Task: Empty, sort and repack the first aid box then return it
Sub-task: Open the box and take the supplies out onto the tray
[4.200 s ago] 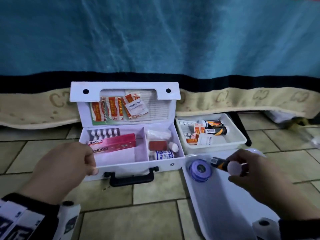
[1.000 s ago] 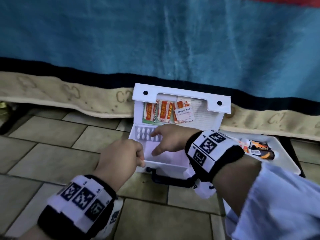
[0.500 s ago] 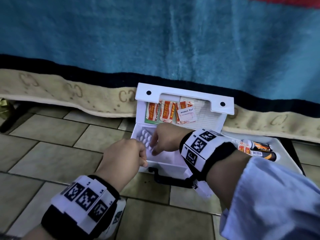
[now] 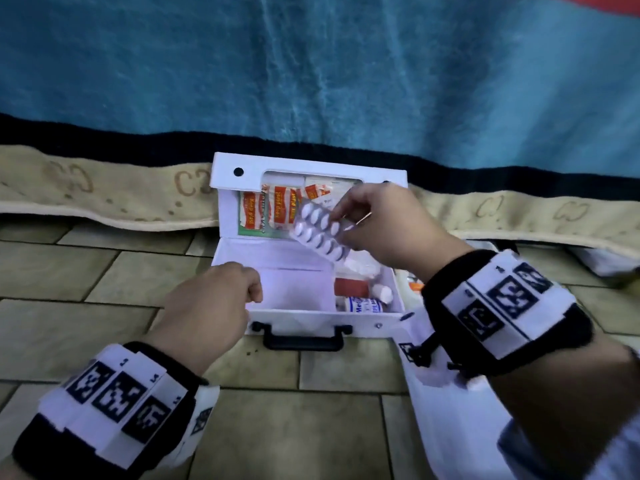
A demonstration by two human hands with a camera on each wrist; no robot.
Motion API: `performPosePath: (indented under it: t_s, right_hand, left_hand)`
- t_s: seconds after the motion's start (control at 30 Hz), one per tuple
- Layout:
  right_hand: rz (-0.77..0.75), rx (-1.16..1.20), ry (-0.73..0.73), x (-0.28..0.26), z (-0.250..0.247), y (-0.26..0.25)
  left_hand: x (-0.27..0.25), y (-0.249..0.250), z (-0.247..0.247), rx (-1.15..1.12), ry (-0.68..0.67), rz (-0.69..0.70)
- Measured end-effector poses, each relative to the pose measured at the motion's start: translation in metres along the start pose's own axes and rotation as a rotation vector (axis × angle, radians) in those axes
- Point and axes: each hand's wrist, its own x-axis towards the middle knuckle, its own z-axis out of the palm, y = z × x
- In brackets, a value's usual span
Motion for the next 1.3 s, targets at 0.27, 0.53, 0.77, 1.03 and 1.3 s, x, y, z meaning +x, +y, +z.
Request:
performPosePath:
  t_s: [0.27,0.53,0.77,1.03,1.3]
  right_hand:
    - [0.375,0.316,0.228,-0.107,-0.072,0.069]
    - [0.602,0.192,0.05,-0.193,-0.068,0.102]
    - [0.584,-0.027,-0.176,-0.197,-0.026,0.103]
    - [0.49,-0.323,-0.219,-0.184,-0.01,0.091]
    - [0.244,-0.316,-0.207,-0.115,-0.023,0.065]
  left_hand:
    - [0.003,0.058,0.017,-0.037,0.018,0.259]
    - [0.019,0.066,0.018,0.002,-0.053,0.191]
    - [0.024,0.063,0.019,-0.016,-0.098,0.17]
    - [0.015,0.056,0.021,-0.119,-0.063,0.128]
    - [0.014,0.039,0.017,-0.145,-0.057,0.039]
